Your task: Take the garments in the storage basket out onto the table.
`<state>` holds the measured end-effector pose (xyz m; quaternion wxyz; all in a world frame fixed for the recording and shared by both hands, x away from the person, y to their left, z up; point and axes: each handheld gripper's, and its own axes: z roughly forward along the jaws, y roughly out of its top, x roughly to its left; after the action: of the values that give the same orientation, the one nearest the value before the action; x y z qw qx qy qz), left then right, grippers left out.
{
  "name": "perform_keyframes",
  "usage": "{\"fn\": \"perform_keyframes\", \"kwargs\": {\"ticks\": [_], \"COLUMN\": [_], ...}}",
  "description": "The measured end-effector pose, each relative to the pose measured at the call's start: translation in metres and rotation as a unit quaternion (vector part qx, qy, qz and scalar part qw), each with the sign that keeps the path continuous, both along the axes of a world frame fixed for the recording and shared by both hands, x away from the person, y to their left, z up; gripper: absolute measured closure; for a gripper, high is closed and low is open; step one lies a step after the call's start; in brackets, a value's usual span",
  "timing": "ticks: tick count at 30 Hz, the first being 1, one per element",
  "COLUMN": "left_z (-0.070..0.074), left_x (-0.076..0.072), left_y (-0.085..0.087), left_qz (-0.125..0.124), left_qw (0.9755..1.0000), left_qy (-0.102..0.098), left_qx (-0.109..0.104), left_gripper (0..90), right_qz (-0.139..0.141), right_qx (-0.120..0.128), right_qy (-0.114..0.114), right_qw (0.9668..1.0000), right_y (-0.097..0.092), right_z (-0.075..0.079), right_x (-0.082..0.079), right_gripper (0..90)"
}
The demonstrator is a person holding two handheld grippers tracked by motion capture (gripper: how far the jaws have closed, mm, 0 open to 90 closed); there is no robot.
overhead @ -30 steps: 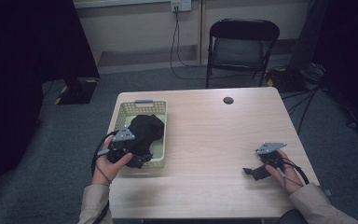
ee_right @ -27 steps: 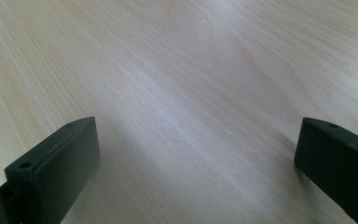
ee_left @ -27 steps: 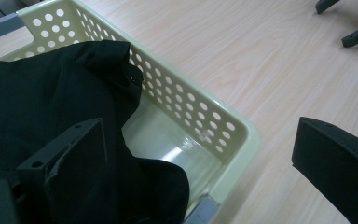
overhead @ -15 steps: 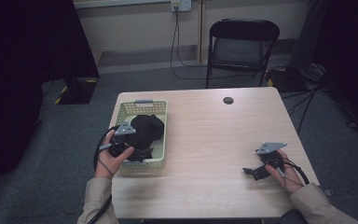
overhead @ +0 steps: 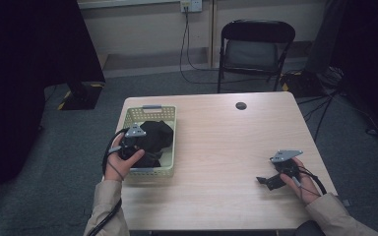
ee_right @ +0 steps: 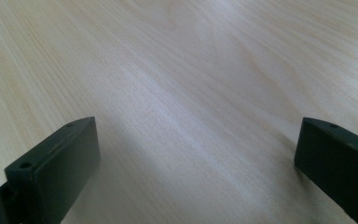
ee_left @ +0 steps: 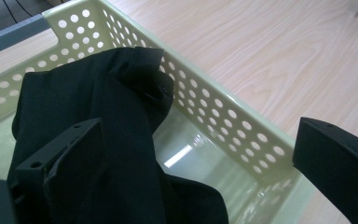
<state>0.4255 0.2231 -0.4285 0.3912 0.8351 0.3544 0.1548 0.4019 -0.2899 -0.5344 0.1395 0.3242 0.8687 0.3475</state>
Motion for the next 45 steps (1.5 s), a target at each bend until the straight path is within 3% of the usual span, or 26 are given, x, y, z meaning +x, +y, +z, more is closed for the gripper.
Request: {"fn": "perform_keyframes", "kwargs": {"ticks": [24,29,34,38,43,45], "left_z": [-0.01,-0.012,-0.013,-0.015,-0.012,-0.013], "left_x": [0.025,0.029,0.034,0.037,0.038,0.04], "left_y": [-0.008,-0.009,-0.01,-0.007,-0.004,-0.002], "left_qz": [0.015,0.018,0.025,0.035,0.046,0.057], "left_qw": [0.9999,0.9998,0.9992,0.9988,0.9972,0.9965], "left_qy": [0.003,0.001,-0.002,-0.007,-0.041,-0.029], "left_qx": [0.005,0.012,0.031,0.033,0.043,0.054], "left_gripper": [2.3,2.1,2.6,2.5,2.7,2.1], "right_qz": [0.001,0.001,0.001,0.002,0.003,0.003], "right_qx": [0.0,0.0,0.0,0.0,0.0,0.0], "right_qy": [0.0,0.0,0.0,0.0,0.0,0.0], "right_qw": [1.0,1.0,1.0,1.0,1.0,1.0], "right_y": [0.0,0.0,0.0,0.0,0.0,0.0], "right_z": [0.0,0.0,0.0,0.0,0.0,0.0], "right_x": [0.0,0.0,0.0,-0.001,-0.001,-0.001], "right_gripper": [0.0,0.0,0.0,0.0,0.0,0.0]}}
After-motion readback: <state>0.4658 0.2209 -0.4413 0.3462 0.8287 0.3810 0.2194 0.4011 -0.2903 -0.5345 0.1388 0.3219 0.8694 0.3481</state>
